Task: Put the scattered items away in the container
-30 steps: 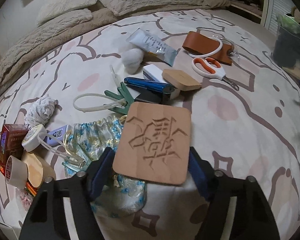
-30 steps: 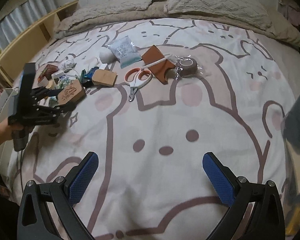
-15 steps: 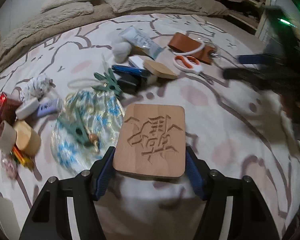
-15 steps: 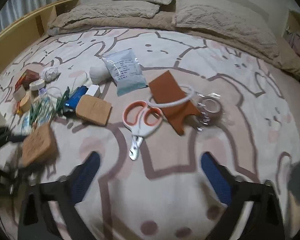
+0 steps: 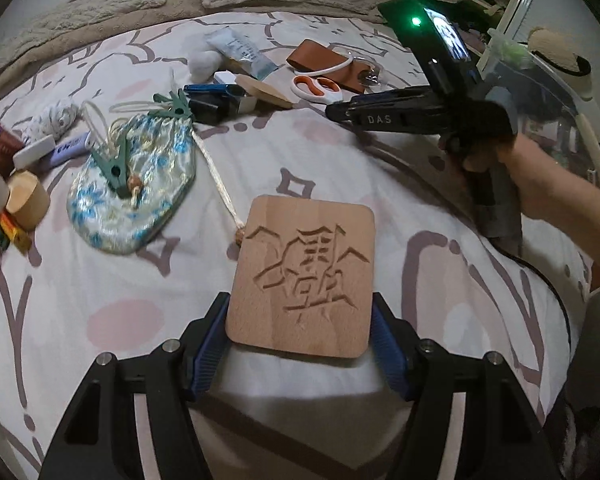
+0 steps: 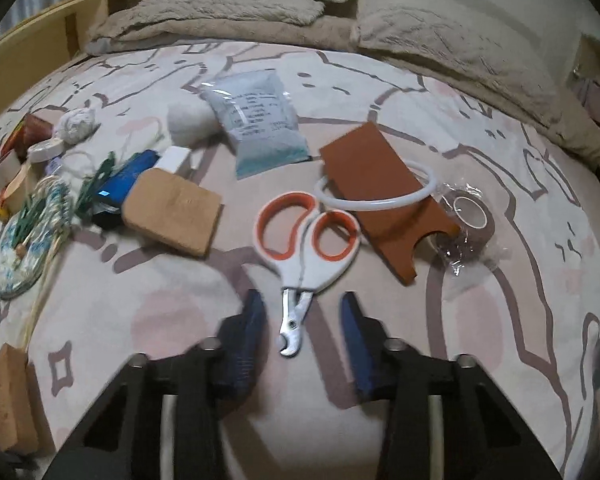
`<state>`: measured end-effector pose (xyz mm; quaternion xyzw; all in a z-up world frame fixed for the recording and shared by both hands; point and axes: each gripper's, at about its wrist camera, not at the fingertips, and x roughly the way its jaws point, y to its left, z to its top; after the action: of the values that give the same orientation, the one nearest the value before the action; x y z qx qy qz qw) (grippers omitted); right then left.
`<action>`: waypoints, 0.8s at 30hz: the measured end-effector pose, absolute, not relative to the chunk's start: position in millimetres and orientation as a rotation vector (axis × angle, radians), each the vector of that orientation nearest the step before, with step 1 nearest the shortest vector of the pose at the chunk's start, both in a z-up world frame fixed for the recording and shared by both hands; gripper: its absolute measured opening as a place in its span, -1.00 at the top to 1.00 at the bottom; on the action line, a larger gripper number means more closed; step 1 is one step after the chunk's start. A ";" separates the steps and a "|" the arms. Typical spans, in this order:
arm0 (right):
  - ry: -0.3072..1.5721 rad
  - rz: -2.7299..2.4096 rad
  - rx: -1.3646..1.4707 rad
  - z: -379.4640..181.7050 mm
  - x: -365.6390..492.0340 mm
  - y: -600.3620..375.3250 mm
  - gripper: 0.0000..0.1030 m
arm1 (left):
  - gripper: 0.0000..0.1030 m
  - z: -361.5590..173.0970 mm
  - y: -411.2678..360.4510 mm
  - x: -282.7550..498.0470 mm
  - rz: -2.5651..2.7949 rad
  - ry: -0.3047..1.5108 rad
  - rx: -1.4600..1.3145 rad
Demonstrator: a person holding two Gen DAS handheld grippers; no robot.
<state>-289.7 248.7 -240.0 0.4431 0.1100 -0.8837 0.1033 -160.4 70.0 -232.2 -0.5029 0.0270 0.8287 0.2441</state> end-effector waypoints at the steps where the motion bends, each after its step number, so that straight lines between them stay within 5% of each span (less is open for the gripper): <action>1: 0.339 -2.606 1.297 -239.1 -286.6 246.7 0.67 | -0.27 -232.1 68.7 -159.4 2.263 0.060 -1.376; 24: 0.183 -2.418 1.290 -227.7 -150.0 270.9 0.77 | -0.27 -233.9 46.7 -118.3 2.231 0.005 -1.344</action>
<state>-150.0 270.9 -227.7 0.4604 0.0652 -0.8633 0.1962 -118.3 46.7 -233.9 -0.4974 0.0018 0.8260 0.2652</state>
